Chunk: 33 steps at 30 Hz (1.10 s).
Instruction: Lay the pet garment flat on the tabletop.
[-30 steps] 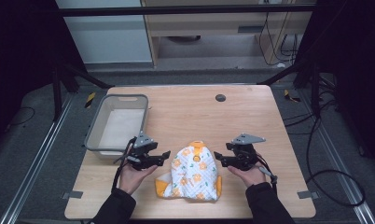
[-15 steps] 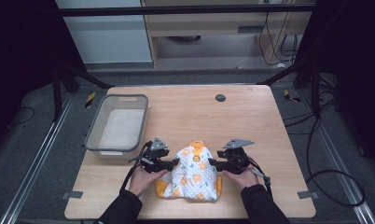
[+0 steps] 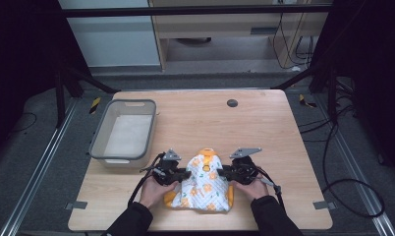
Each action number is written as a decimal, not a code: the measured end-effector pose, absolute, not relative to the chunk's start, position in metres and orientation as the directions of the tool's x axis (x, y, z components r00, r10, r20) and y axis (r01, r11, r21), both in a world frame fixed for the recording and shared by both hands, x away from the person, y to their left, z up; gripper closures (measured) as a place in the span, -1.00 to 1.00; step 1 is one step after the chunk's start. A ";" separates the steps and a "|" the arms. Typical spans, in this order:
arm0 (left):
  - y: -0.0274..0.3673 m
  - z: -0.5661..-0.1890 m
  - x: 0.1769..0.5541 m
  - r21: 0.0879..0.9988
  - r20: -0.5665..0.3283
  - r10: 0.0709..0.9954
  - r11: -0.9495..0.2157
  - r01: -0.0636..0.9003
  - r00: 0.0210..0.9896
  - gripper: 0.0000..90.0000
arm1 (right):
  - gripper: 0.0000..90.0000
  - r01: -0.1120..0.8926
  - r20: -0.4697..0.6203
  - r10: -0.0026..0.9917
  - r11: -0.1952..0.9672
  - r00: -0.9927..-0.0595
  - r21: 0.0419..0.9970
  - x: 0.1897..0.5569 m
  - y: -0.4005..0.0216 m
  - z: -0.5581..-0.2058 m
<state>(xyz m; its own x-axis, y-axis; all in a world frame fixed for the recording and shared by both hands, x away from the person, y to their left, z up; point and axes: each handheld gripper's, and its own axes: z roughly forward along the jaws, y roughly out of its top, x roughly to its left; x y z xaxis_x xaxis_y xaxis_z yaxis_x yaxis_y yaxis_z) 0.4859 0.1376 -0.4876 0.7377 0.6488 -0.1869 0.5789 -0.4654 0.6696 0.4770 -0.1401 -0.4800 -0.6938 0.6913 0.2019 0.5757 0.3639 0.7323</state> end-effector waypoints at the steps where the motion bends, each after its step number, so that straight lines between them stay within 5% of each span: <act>1: 0.138 -0.487 0.486 0.666 -0.183 0.644 -0.475 0.576 0.743 0.83 | 0.78 0.575 0.203 0.690 0.364 -0.695 0.732 0.477 -0.140 -0.480; 6: 0.137 -0.486 0.484 0.663 -0.181 0.634 -0.486 0.570 0.752 0.90 | 0.96 0.583 0.215 0.678 0.375 -0.703 0.721 0.476 -0.140 -0.478; 25: 0.154 -0.409 0.435 0.833 -0.072 0.617 -0.396 0.387 0.784 0.92 | 0.96 0.438 0.174 0.641 0.278 -0.747 0.855 0.435 -0.160 -0.427; 33: 0.141 -0.389 0.466 0.863 0.012 0.704 -0.366 0.348 0.710 0.91 | 0.94 0.417 0.177 0.718 0.171 -0.673 0.893 0.466 -0.155 -0.409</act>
